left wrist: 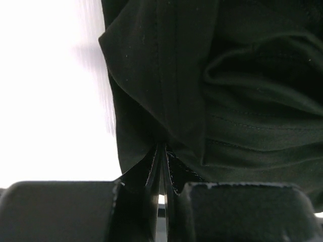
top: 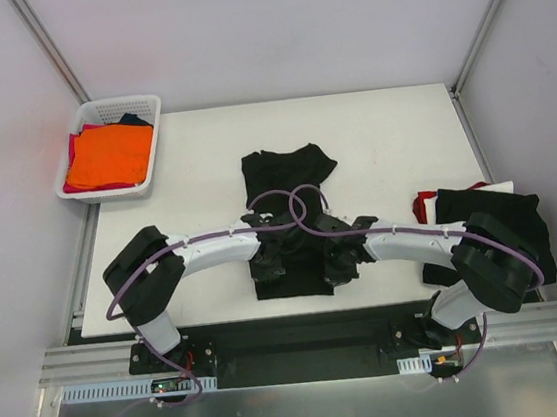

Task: Fold and stack the t-shirts

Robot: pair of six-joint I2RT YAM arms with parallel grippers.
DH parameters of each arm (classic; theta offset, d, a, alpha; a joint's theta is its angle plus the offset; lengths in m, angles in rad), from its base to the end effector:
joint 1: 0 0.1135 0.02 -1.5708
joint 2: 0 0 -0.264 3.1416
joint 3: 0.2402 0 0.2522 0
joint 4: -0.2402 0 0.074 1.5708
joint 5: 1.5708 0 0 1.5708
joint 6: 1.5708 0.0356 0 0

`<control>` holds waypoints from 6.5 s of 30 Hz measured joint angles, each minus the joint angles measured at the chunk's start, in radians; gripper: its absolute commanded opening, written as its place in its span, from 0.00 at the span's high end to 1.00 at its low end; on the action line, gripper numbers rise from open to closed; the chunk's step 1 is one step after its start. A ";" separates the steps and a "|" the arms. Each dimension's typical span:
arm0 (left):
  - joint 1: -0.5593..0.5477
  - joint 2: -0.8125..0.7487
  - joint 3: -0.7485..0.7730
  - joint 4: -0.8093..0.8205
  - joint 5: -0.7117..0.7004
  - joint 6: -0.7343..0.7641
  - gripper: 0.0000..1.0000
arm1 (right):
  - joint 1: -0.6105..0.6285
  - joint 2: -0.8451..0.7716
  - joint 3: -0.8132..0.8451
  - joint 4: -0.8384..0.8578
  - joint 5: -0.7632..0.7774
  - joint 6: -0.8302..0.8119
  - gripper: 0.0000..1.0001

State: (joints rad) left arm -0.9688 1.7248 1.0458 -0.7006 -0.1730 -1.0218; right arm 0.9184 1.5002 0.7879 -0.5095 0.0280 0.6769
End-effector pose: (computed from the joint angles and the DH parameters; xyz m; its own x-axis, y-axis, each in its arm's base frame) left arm 0.1803 -0.2516 0.1601 -0.9669 -0.0766 -0.2433 -0.0602 0.9954 -0.0739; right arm 0.1607 0.2088 0.1592 -0.9386 -0.1972 -0.2830 -0.2573 0.9467 0.1937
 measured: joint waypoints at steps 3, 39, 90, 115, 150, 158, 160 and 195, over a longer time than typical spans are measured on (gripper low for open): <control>-0.031 -0.021 -0.024 -0.003 0.002 -0.025 0.89 | 0.055 -0.012 -0.008 -0.020 0.010 0.037 0.99; 0.211 0.049 0.303 -0.265 -0.034 0.317 0.36 | -0.230 0.185 0.368 -0.306 -0.145 -0.375 0.56; 0.124 -0.287 0.012 -0.371 0.008 0.040 0.34 | -0.089 0.264 0.357 -0.201 -0.163 -0.372 0.57; 0.109 -0.230 0.070 -0.385 -0.012 0.037 0.33 | -0.110 0.163 0.381 -0.297 -0.066 -0.373 0.57; 0.085 -0.230 0.068 -0.404 -0.014 0.013 0.31 | -0.134 0.225 0.355 -0.246 -0.074 -0.404 0.93; 0.084 -0.185 0.117 -0.407 -0.014 0.014 0.32 | -0.227 0.224 0.472 -0.283 -0.072 -0.447 0.94; 0.084 -0.184 0.127 -0.407 -0.015 0.013 0.32 | -0.242 0.229 0.489 -0.291 -0.072 -0.461 0.94; 0.046 -0.006 0.249 -0.330 0.008 -0.010 1.00 | -0.355 -0.017 0.325 -0.326 -0.200 -0.519 0.87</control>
State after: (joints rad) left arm -0.9226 1.7191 1.2949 -1.0309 -0.1650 -1.0313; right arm 0.5636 1.4830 1.1126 -0.8356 -0.1719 0.1577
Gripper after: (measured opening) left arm 0.034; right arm 0.110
